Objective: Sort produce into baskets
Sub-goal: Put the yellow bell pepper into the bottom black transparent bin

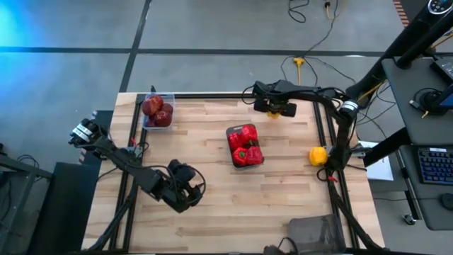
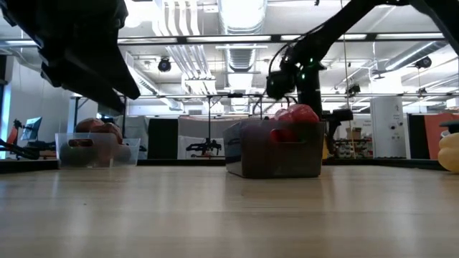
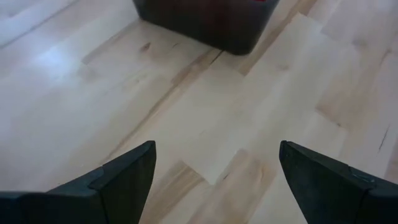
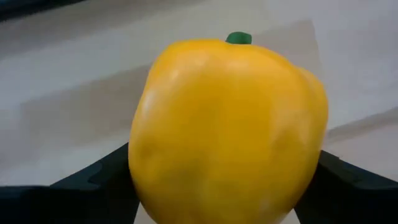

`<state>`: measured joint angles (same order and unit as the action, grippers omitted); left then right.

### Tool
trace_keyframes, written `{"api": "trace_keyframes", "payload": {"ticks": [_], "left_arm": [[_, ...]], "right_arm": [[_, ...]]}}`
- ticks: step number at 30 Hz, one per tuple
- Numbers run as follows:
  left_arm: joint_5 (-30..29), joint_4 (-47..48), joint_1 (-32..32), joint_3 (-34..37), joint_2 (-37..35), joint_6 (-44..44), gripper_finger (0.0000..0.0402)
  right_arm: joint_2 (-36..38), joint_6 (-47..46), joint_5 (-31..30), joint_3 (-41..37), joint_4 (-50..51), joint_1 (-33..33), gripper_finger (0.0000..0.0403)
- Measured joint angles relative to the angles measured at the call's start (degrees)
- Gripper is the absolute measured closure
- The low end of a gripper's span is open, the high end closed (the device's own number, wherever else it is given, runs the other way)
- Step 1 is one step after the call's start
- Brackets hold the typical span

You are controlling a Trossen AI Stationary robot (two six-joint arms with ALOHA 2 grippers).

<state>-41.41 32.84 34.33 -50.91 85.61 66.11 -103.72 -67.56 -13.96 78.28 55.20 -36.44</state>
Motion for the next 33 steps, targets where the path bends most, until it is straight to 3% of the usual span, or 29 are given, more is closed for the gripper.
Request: {"api": "trace_keyframes", "payload": {"ticks": [4,10,14,21,28,33], "left_arm": [[0.54,-0.08,-0.52,0.02,-0.38,-2.75,0.0078],[0.98,-0.48,-2.04,0.04,-0.38,-8.36,0.0078],[1.86,-2.12,-3.95,0.04,-0.4,-13.4,0.0078],[4.01,-13.2,-7.87,0.06,-0.42,-25.81,0.0078],[4.65,-20.26,-9.66,0.06,-0.42,-32.32,0.0078],[4.43,-20.26,-10.4,0.06,-0.42,-33.48,0.0078]], "right_arm": [[6.39,9.92,-1.53,0.02,3.78,6.63,0.0098],[16.19,11.01,-9.73,0.02,13.24,26.33,0.0098],[19.42,-0.5,-8.54,0.04,16.55,42.23,0.0098],[19.56,-19.11,-0.44,0.04,17.02,66.34,0.0097],[18.94,-32.72,7.01,0.03,11.16,84.6,0.0097],[16.45,-43.55,11.37,-0.5,10.87,93.02,0.0095]]}}
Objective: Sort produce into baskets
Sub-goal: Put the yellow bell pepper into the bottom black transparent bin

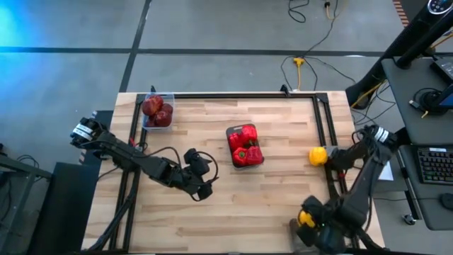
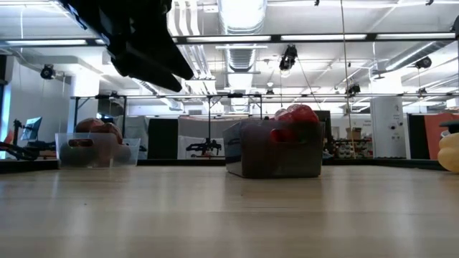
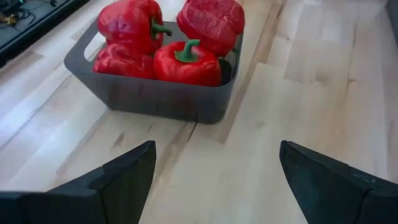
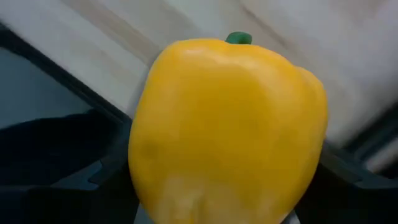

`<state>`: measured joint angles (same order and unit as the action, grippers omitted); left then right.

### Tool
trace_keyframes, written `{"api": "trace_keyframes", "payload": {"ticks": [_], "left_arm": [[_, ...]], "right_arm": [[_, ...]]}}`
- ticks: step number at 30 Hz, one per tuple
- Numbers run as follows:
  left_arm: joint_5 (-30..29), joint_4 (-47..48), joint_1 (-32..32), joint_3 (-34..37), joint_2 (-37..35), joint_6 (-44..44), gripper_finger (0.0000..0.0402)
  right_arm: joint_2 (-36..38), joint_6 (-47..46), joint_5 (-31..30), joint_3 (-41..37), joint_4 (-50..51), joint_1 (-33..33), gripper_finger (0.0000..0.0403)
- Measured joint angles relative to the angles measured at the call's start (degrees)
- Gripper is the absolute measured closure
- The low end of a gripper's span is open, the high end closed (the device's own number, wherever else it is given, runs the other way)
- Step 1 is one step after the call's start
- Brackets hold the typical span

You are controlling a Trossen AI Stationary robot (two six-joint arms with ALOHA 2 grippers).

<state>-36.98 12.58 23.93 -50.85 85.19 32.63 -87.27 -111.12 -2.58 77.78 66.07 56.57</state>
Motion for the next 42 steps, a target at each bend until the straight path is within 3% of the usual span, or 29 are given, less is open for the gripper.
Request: {"api": "trace_keyframes", "payload": {"ticks": [5,8,13,17,22,30,34,42], "left_arm": [[-3.14,-0.13,-0.23,0.0,0.0,-0.62,0.0078],[-3.54,-0.16,-0.23,0.0,0.0,-0.14,0.0078],[-4.57,-0.29,-0.23,0.0,0.0,0.88,0.0078],[-6.05,-1.48,-0.23,0.0,0.0,1.42,0.0078],[-6.09,-3.63,-0.31,0.0,0.0,1.12,0.0078],[-6.11,-3.58,-0.42,0.0,0.0,0.98,0.0078],[-6.11,-3.61,-0.42,0.0,0.0,1.06,0.0078],[-6.04,-3.61,-0.42,0.0,0.0,1.48,0.0078]], "right_arm": [[-4.03,-3.3,5.54,-2.33,-3.7,2.54,0.0087],[-6.7,-0.83,7.72,-2.86,-8.98,2.58,0.0086],[-10.41,4.87,10.81,-2.76,-9.37,1.48,0.0083],[-11.21,6.75,16.57,-2.82,-9.42,-0.32,0.0067],[-10.89,10.13,18.14,-2.86,-9.34,-2.01,0.0037],[-10.53,18.85,25.16,-1.68,-8.48,-5.83,0.0032],[-8.56,26.0,22.57,2.26,0.01,-8.97,0.0032],[-3.5,49.52,6.5,8.5,23.96,-19.17,0.0034]]}}
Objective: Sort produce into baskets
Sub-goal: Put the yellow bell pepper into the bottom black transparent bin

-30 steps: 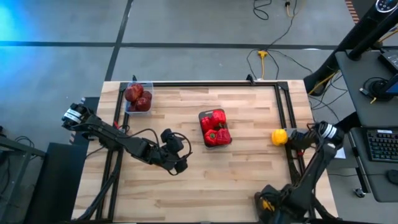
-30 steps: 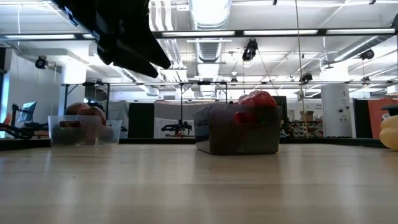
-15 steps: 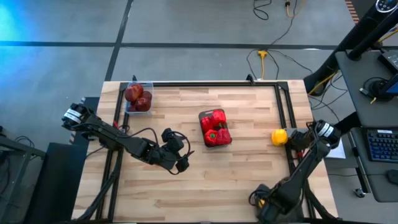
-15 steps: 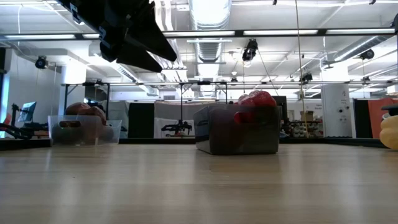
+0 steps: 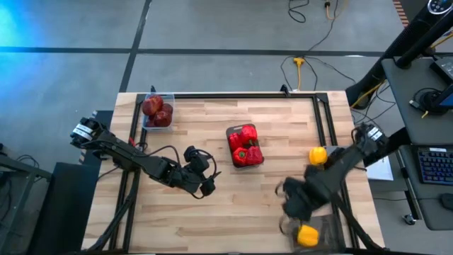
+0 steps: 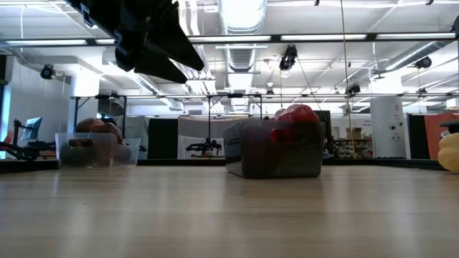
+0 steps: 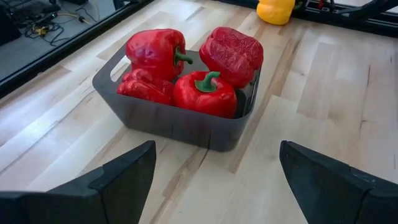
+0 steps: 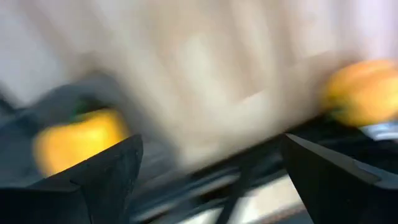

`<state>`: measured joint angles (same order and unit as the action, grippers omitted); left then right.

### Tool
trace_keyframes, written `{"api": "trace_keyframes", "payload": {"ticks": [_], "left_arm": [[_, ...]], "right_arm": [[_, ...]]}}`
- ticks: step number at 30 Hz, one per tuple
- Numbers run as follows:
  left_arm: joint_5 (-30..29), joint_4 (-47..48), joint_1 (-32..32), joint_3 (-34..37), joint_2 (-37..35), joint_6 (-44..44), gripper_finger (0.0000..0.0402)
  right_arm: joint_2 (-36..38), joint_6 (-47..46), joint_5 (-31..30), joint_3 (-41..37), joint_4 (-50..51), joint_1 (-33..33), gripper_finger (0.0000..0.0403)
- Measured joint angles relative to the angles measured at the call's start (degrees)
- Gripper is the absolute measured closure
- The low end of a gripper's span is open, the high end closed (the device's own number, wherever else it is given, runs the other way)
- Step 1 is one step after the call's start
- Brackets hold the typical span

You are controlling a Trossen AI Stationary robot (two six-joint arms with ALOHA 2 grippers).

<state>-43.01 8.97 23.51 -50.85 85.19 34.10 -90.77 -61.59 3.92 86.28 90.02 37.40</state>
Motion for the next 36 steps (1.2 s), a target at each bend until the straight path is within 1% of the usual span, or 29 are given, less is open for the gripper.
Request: {"api": "trace_keyframes", "payload": {"ticks": [2,5,7,12,17,19,22,23,27,32,36], "left_arm": [[0.01,0.02,0.0,0.0,0.0,0.81,0.0078],[0.01,0.04,0.0,0.0,0.0,2.63,0.0078],[0.03,0.07,0.04,0.0,0.0,4.05,0.0078],[0.41,0.27,0.17,0.0,0.0,7.19,0.0078],[6.57,0.77,0.72,0.0,0.46,8.68,0.0078],[7.7,0.85,1.02,0.0,1.47,8.68,0.0078],[8.2,0.37,1.14,0.0,3.43,9.68,0.0078],[8.82,0.26,1.14,-0.04,4.06,10.26,0.0078],[12.14,0.01,1.14,-1.25,6.76,10.34,0.0078],[12.47,0.13,0.88,-4.24,9.93,8.01,0.0078],[12.25,-0.12,-0.02,-5.6,10.75,6.35,0.0078]], "right_arm": [[1.47,6.29,-2.94,-1.06,0.06,-4.02,0.0034],[3.42,15.57,-9.08,-2.87,0.06,-9.78,0.0034],[4.73,23.59,-10.87,-4.67,-0.06,-13.53,0.0034],[8.83,41.33,-11.24,-11.89,0.05,-23.33,0.0034],[15.16,56.31,-11.33,-20.03,0.05,-29.1,0.0034],[17.41,60.99,-10.52,-23.78,0.07,-30.87,0.0034],[18.82,62.59,-4.96,-29.54,0.03,-34.0,0.0034],[18.81,62.53,-4.14,-31.29,0.1,-34.89,0.0035],[18.13,62.63,-5.37,-36.79,-1.33,-39.31,0.0035],[18.19,62.81,-5.28,-36.97,-1.67,-44.7,0.0035],[17.22,64.56,-4.67,-36.97,-2.67,-47.18,0.0035]]}}
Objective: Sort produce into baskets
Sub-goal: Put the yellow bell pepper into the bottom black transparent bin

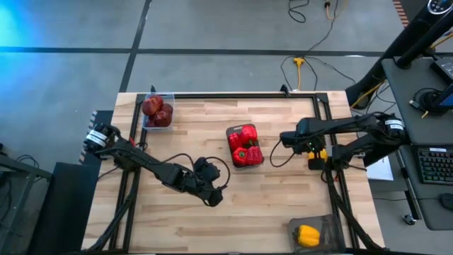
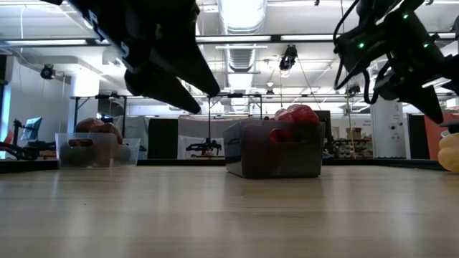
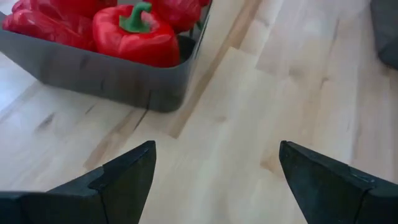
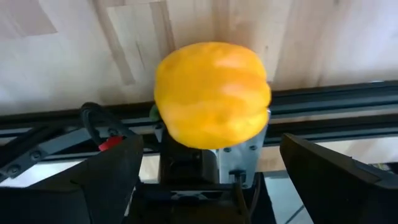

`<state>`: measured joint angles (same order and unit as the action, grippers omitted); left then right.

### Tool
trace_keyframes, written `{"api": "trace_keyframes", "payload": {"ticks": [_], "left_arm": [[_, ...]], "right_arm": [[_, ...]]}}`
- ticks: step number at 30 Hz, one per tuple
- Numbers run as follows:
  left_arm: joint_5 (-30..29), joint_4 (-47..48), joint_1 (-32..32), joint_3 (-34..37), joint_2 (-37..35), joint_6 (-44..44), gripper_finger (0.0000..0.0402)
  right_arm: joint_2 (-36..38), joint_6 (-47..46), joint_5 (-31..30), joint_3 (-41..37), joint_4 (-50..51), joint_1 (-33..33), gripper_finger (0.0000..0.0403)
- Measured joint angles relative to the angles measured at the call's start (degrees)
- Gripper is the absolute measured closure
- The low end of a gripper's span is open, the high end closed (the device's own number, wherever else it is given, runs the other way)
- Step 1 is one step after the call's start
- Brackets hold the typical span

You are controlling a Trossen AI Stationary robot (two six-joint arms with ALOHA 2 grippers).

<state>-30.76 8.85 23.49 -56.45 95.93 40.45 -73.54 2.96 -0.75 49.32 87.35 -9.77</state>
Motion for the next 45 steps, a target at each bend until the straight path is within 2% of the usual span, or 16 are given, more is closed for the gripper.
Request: {"api": "trace_keyframes", "payload": {"ticks": [6,9,21,30,34,38,45], "left_arm": [[-0.14,0.29,-0.13,0.22,0.1,-1.87,0.0078],[-0.03,0.72,0.38,0.24,0.09,-1.66,0.0078],[2.89,2.49,5.22,0.28,-0.44,3.87,0.0078],[3.08,7.86,10.96,-0.11,-2.28,10.96,0.0078],[3.03,12.14,11.67,-0.13,-3.38,14.16,0.0078],[2.58,13.07,11.72,-0.14,-4.71,14.09,0.0078],[2.72,24.43,12.13,-0.15,-9.53,11.51,0.0078]], "right_arm": [[-5.09,2.46,0.72,-0.17,-1.85,-0.9,0.0035],[-9.35,2.73,-1.57,-0.08,-3.13,-1.1,0.0035],[-24.71,4.19,-0.97,0.26,-3.39,-4.52,0.0034],[-26.12,4.11,-0.13,0.09,-4.64,-4.64,0.0036],[-25.14,2.25,-0.07,0.05,-4.7,-4.49,0.0063],[-24.05,-0.15,-0.13,0.03,-4.88,-4.51,0.0103],[-19.72,-6.86,2.88,1.28,-3.46,-4.14,0.0108]]}}
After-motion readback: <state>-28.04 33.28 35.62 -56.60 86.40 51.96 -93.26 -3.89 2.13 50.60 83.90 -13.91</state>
